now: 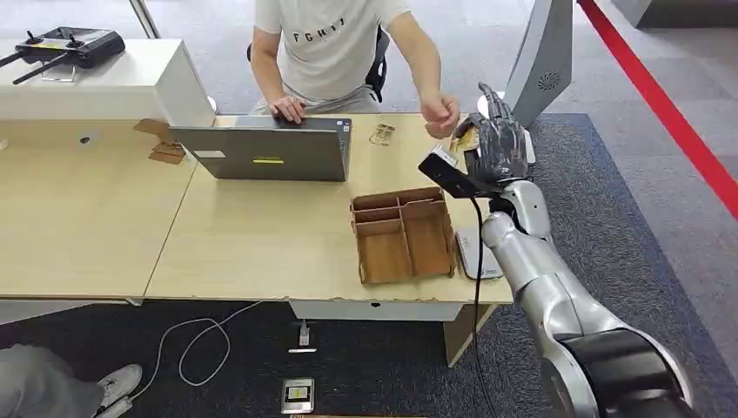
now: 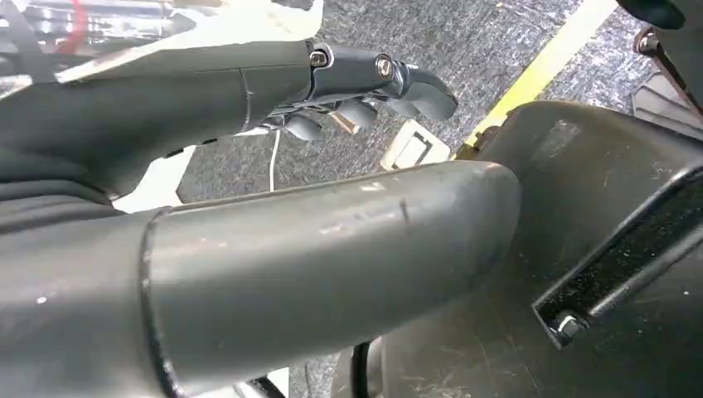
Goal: Pass the card to the sensor for recognition and then transmit it.
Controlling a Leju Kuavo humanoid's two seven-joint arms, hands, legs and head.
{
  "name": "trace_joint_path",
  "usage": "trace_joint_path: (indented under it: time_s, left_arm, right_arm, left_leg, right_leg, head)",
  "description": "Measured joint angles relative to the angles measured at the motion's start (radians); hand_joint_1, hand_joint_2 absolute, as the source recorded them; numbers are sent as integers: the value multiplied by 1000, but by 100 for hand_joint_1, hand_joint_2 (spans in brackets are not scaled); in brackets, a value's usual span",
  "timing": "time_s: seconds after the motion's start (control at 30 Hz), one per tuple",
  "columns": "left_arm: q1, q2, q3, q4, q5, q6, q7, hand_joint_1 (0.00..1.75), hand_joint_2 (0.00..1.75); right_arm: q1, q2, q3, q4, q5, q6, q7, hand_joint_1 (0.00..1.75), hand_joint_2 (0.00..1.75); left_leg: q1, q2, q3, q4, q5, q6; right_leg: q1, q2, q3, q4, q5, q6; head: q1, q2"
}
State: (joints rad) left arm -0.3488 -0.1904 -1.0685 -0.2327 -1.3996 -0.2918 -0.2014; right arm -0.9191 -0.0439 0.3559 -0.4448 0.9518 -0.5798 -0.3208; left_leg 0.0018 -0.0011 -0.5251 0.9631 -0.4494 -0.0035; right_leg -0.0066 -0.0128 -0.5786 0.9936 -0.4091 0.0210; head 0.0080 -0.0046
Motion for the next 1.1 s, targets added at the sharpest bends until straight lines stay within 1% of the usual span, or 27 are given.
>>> trace_joint_path:
  time_s: [0.23,0.43,0.6,0.8,0.93,1.1]
  left_arm:
    - [-1,0,-9,0,8,9,3,0,0]
    - [-1,0,-18,0,18,11,16,0,0]
    - [-1,0,-22,0,32,11,31,0,0]
    - [1,-3,-22,0,42,14,53,0,0]
    - [6,-8,-22,0,43,26,80,0,0]
    - [10,-15,-23,0,40,27,100,0,0]
  right_arm:
    - [2,-10,0,4,3,0,0,175,175]
    - [17,-34,0,14,28,17,35,175,175]
    - [64,-60,0,33,47,37,53,175,175]
    - [101,-90,0,55,43,36,53,175,175]
    - [122,-99,0,66,43,33,53,175,175]
    - [141,-108,0,77,34,31,42,175,175]
  left_leg:
    - [0,0,0,0,0,0]
    - [0,0,0,0,0,0]
    - [0,0,0,0,0,0]
    - [0,0,-1,0,0,0]
    - [0,0,-1,0,0,0]
    - [0,0,-1,0,0,0]
  right_leg:
    - [0,0,0,0,0,0]
    - [0,0,0,0,0,0]
    - [0,0,0,0,0,0]
    - [0,0,-1,0,0,0]
    - [0,0,-1,0,0,0]
    - [0,0,-1,0,0,0]
  head:
    - [0,0]
    - [0,0]
    - [0,0]
    - [0,0]
    - [0,0]
    - [0,0]
